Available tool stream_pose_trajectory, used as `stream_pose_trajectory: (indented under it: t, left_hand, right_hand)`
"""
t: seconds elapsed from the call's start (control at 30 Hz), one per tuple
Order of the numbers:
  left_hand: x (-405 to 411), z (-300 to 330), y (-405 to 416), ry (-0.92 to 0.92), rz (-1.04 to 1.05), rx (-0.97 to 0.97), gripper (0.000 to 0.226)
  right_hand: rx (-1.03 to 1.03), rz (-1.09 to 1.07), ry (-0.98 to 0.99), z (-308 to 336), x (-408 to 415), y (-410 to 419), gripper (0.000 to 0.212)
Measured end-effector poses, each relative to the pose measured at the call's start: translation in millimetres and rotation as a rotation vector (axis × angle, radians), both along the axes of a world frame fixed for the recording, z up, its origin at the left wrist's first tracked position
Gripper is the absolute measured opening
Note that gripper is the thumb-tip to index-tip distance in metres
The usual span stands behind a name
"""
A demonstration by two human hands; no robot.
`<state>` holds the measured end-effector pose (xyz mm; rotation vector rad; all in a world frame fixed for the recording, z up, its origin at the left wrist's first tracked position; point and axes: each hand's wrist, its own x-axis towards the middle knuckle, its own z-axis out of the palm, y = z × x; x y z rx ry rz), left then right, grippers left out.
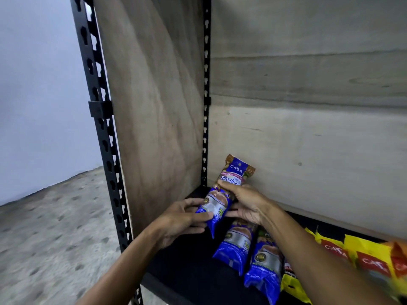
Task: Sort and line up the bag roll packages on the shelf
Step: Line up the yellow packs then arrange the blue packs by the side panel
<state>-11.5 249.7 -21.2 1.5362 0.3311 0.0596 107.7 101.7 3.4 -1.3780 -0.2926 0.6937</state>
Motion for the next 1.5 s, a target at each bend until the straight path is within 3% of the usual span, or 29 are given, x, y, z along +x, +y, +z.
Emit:
stream_pose_trajectory:
  t: [0.2,0.43,0.57,0.73,0.87,1.07,1.23,1.37,1.5]
  left_hand:
    - [-16,-14,15,0.017,0.016,0.027,0.038]
    - [-24,-32,20,0.088,-0.024,0.258,0.038]
    - [-21,-31,17,0.094,-0.051,0.264,0.040]
    - [-17,-33,14,0.111,-0.088,0.294,0.042]
    - [-17,-34,16,0.117,-0.117,0.289,0.042]
    - [-18,-35,19,0.147,-0.161,0.333,0.039]
    - [-9,-31,19,0.177,-0.136,0.440,0.068]
    - [5,-19,0,0.122,-0.093,0.569,0.066]
    - [22,-13,-14,0.055,-0.152,0.708,0.068]
  right_hand:
    - [-0.010,-0.176,-0.027,5,21,5,0.021]
    - [-0.573,-0.160,-0.444,-5,40,17,0.025]
    - [-0.739,-0.116,-0.518,-5,44,15,0.025]
    - [-0.814,-0.147,-0.511,-13,54,13,0.021]
    - [-0.895,-0.181,-0.538,-23,70,11,0.036]
    - [-1.033,-0.207,-0.579,-21,55,2,0.037]
    - [-1.056,-0.161,-0.694,-15,37,-18,0.043]
    - [-1.106,-0.157,-0.809,-2,-3,-53,0.052]
    - [-1.145,-0.094,-0.802,2,-52,-81,0.057]
